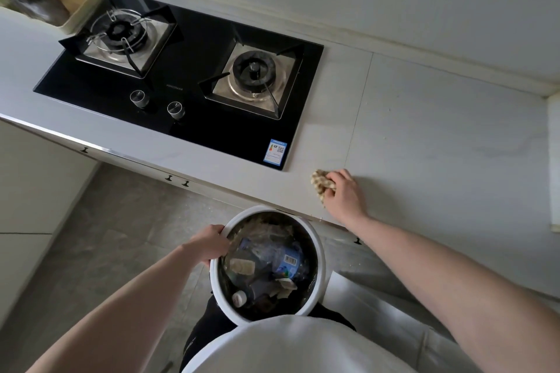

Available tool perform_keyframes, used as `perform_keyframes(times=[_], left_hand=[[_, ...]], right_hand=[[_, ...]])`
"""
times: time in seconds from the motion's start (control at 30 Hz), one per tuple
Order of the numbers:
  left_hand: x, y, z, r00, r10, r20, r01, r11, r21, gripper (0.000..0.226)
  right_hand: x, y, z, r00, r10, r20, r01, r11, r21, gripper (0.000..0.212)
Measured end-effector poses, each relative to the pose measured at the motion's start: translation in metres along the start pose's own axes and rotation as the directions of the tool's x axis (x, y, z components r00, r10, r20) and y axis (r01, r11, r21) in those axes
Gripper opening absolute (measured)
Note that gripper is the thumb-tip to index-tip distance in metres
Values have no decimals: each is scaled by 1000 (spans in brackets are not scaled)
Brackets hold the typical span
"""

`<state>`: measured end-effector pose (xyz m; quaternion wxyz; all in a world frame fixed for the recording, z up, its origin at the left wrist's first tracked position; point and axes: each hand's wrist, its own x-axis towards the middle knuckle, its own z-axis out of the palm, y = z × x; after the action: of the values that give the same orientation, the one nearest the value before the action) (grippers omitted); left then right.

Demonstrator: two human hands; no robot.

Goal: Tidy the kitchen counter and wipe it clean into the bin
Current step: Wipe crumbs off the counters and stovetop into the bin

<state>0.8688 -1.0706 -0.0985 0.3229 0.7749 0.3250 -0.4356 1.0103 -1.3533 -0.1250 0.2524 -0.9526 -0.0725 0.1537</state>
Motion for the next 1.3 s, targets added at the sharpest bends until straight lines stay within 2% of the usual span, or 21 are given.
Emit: perform_keyframes(times=[0.07, 0.2, 0.23, 0.3, 0.4, 0.57, 0.63, 0.77, 0.87, 0.9, 0.93, 1.0, 1.13, 1.23, 1.3], left_hand=[[-2, 1, 2, 1000, -4, 0, 4, 1000, -1, 34], [-7, 4, 4, 1000, -7, -1, 7, 1000, -8, 33], [-7, 4, 4, 1000, -8, 1, 8, 1000, -9, 32], [-9, 3, 5, 1000, -9, 3, 9, 1000, -9, 32], [-9, 3, 4, 1000, -9, 11, 9, 1000, -12, 32], [-12, 1, 3, 1000, -4, 10, 4, 1000, -15, 31], [-11, 0, 4, 1000, -8, 13, 8, 1000, -24, 32], [-11, 1, 3, 1000, -13, 24, 14, 999, -44, 37], [-11, 1, 2, 1000, -16, 12, 16, 999, -37, 38], [-11, 1, 2, 1000, -18, 8, 18, 999, -35, 38], [-11, 0, 1, 1000, -22, 5, 22, 999, -35, 39], [-11, 0, 0, 1000, -23, 6, 23, 999, -22, 41], [-6, -3, -1, 999, -35, -7, 35, 999, -20, 43], [0, -5, -1, 999, -32, -15, 32, 999, -8, 40], [4, -7, -1, 999, -29, -24, 29, 1000, -4, 38]], right_hand=[[-29, -21, 13, 999, 33, 12, -33, 997, 64, 25], [-72, -62, 43, 952, 0, 306, -78, 968, 241, 20], [-77, -66, 47, 940, -2, 342, -93, 961, 261, 18], [-73, -65, 47, 947, 30, 321, -139, 936, 324, 15], [-51, -48, 25, 979, 97, 181, -164, 901, 403, 11], [-14, 2, -20, 966, 242, -92, -202, 927, 316, 10], [-16, 17, -22, 954, 262, -146, -226, 948, 226, 13], [-45, 10, 10, 986, 150, -75, -141, 984, 113, 19], [-54, -19, 23, 994, -22, 103, -2, 974, 227, 16], [-49, -25, 20, 993, -48, 108, 15, 957, 289, 14], [-39, -29, 14, 998, -34, 59, 11, 937, 350, 13], [-12, -26, -8, 989, 87, -117, -27, 898, 438, 15], [55, 23, -69, 865, 292, -409, -133, 918, 373, 22], [94, 76, -100, 792, 373, -483, -244, 919, 309, 24], [115, 106, -112, 778, 390, -492, -299, 919, 256, 30]])
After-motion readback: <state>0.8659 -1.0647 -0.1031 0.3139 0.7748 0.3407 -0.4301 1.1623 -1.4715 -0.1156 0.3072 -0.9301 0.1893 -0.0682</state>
